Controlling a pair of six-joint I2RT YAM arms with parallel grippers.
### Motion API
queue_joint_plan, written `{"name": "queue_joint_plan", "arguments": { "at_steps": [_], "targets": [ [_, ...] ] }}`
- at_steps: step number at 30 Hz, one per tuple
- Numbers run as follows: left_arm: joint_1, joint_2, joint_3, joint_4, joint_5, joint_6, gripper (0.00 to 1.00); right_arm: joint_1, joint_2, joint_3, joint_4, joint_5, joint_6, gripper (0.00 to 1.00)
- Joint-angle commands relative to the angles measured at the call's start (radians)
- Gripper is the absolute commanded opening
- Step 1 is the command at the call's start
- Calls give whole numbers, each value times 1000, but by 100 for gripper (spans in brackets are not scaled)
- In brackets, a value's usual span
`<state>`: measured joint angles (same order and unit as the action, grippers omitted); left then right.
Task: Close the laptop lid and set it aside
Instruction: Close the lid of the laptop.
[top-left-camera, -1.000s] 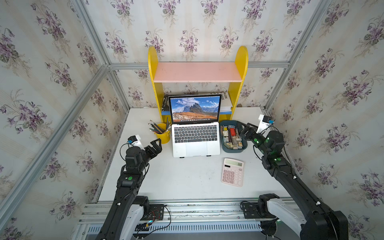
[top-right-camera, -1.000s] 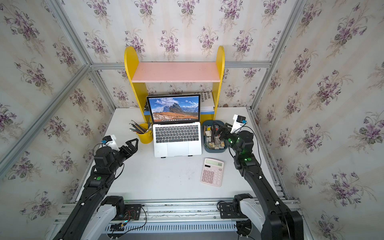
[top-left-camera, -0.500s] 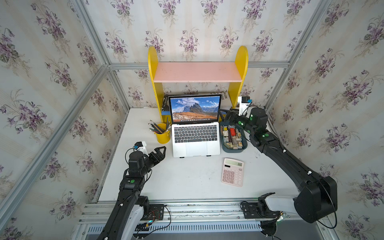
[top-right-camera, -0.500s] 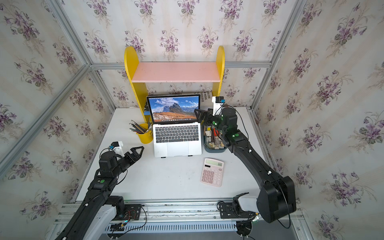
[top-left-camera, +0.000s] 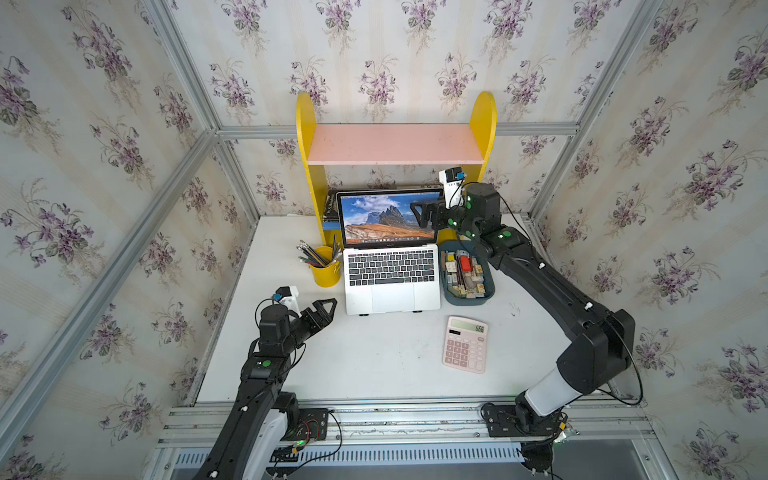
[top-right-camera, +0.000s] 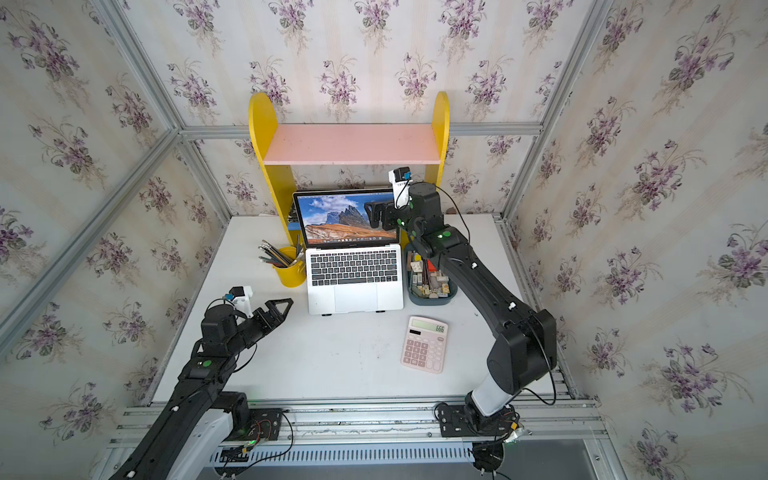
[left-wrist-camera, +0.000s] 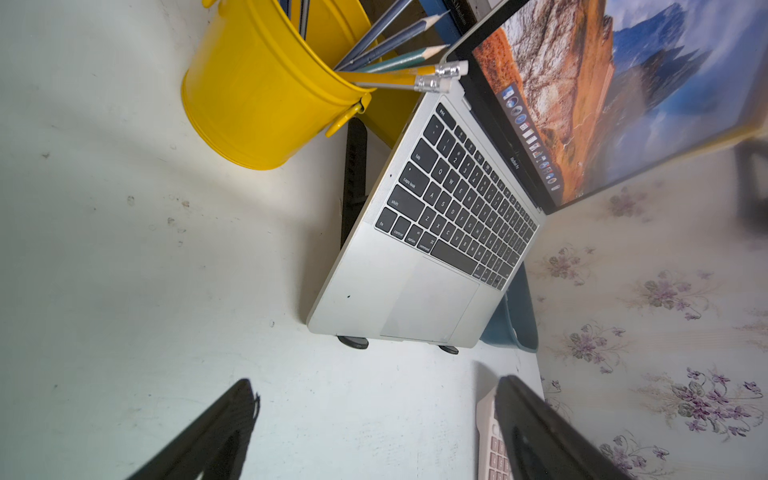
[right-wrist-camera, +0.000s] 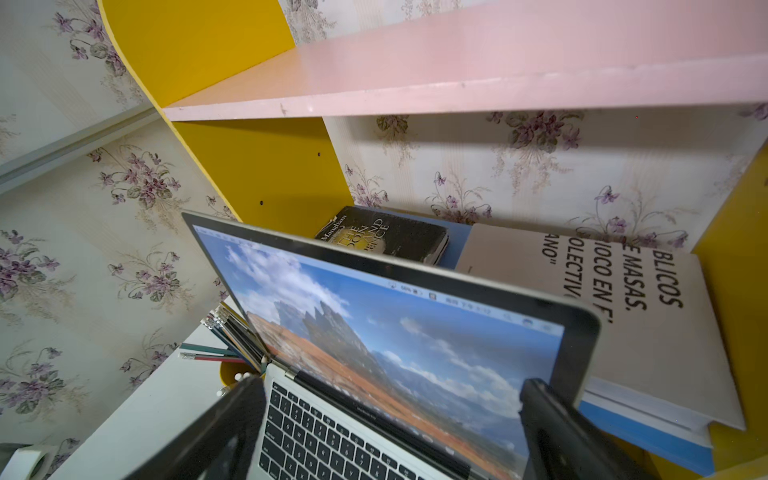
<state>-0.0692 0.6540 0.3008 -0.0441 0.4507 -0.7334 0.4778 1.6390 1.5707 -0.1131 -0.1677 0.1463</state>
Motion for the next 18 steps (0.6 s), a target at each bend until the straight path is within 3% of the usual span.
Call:
{"name": "queue_joint_plan", "arguments": {
  "at_steps": [1,9,18],
  "targets": [
    [2,-11,0,34,19,21,93,12,37,58,-80,9,-50,100],
    [2,-49,4,4,15,29,93,44,131,231,-157,47,-104,100],
    [1,-53,5,2,17,30,93,82,154,282,-151,17,-224,100]
  ]
}}
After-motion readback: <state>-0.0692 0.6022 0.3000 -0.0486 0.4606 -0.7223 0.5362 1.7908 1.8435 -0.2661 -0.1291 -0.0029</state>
